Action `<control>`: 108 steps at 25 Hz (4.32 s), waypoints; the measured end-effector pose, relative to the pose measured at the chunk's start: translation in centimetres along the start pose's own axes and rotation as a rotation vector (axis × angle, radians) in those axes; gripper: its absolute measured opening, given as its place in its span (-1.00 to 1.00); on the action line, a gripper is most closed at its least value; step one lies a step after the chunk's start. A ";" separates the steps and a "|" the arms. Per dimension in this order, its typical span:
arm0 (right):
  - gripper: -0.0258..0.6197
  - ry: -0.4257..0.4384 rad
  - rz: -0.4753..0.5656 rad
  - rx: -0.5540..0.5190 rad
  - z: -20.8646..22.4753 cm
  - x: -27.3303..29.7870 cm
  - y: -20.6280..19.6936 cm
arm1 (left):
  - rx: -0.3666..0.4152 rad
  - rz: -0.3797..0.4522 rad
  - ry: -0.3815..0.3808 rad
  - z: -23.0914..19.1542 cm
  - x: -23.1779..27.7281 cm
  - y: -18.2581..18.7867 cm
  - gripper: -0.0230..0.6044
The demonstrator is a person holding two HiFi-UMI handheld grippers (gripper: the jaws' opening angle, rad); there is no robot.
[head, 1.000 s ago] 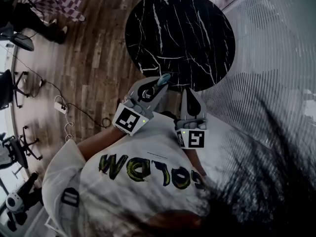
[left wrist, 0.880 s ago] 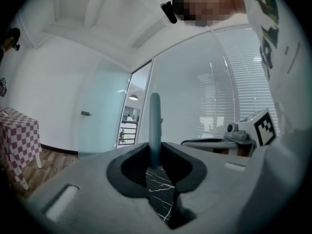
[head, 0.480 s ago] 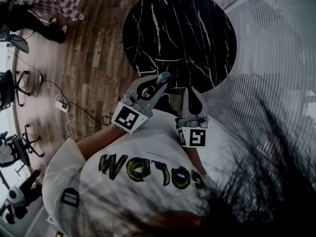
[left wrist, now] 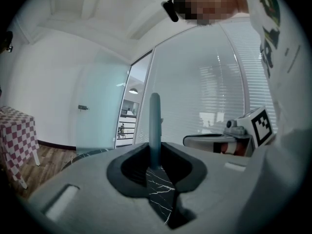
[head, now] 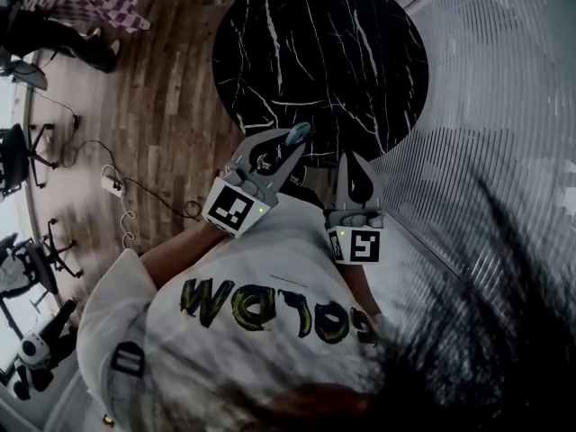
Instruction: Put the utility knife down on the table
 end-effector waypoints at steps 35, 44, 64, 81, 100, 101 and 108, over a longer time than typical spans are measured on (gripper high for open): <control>-0.92 0.054 -0.249 0.066 3.7 1.4 -14.6 | 0.068 -0.465 -0.035 -1.7 4.5 -14.4 -0.71; -0.92 0.066 -0.320 0.089 4.0 1.4 -19.4 | 0.042 -0.578 -0.029 -2.1 5.3 -20.0 -0.71; -0.92 0.045 -0.416 0.137 3.9 2.3 -26.9 | 0.036 -0.771 -0.028 -3.9 7.0 -29.2 -0.71; -0.92 0.037 -0.462 0.164 3.0 2.0 -29.3 | 0.061 -0.906 -0.018 -4.4 7.7 -32.6 -0.71; -0.92 0.035 -0.477 0.179 2.5 1.6 -30.0 | 0.109 -0.976 -0.042 -4.1 7.8 -33.4 -0.70; -0.92 0.035 -0.477 0.179 2.4 1.6 -29.9 | 0.109 -0.975 -0.042 -4.1 7.8 -33.3 -0.70; -0.92 0.036 -0.478 0.179 2.5 1.6 -29.9 | 0.116 -0.968 -0.042 -4.1 7.7 -33.3 -0.69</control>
Point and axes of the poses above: the fingertips, and each gripper's own axes: x forward along the fingers, z to its right, y out of its top, the point moved 10 cm from there along -x, backward along the fingers, and after that the axes turned 3 degrees about z, right-handed, at the moved point
